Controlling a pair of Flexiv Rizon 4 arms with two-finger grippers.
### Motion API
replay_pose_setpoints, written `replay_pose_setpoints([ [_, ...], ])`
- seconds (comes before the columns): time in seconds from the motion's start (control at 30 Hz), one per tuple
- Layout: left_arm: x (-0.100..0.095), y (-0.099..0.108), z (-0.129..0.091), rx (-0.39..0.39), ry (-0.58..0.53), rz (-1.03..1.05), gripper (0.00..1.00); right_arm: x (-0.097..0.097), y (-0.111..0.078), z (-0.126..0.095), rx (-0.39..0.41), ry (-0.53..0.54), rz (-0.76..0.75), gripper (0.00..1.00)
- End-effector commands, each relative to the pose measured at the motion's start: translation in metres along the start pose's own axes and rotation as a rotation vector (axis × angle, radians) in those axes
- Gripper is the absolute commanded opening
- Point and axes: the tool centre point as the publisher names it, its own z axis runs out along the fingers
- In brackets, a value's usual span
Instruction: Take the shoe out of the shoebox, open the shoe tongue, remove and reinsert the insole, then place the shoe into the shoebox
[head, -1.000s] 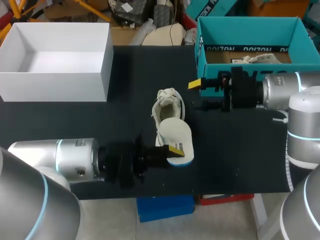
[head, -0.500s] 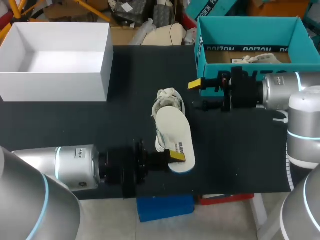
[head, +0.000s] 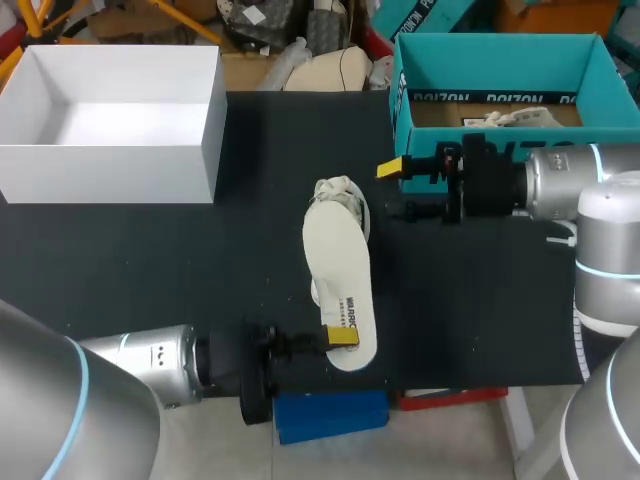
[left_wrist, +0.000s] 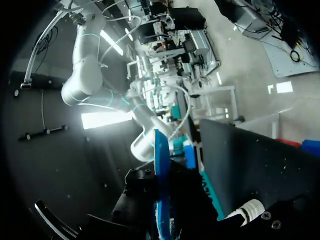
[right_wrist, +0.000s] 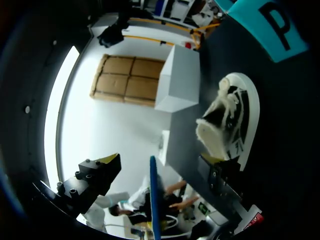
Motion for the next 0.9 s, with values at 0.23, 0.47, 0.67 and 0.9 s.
replay_pose_setpoints([
  [0.23,0.015,0.063,0.016,0.054,0.053,0.068,0.0,0.0,-0.001,0.002,-0.003,-0.001,0.001,1.0],
  [0.47,0.025,0.089,0.013,0.077,0.045,0.055,0.0,0.0,-0.001,0.002,-0.003,-0.001,0.001,1.0],
  [0.67,0.028,0.102,0.014,0.082,0.02,0.054,0.0,0.0,-0.001,0.002,-0.003,-0.001,0.001,1.0],
  [0.9,0.032,0.107,0.015,0.087,0.043,0.039,0.0,0.0,-0.001,0.002,-0.003,-0.001,0.001,1.0],
])
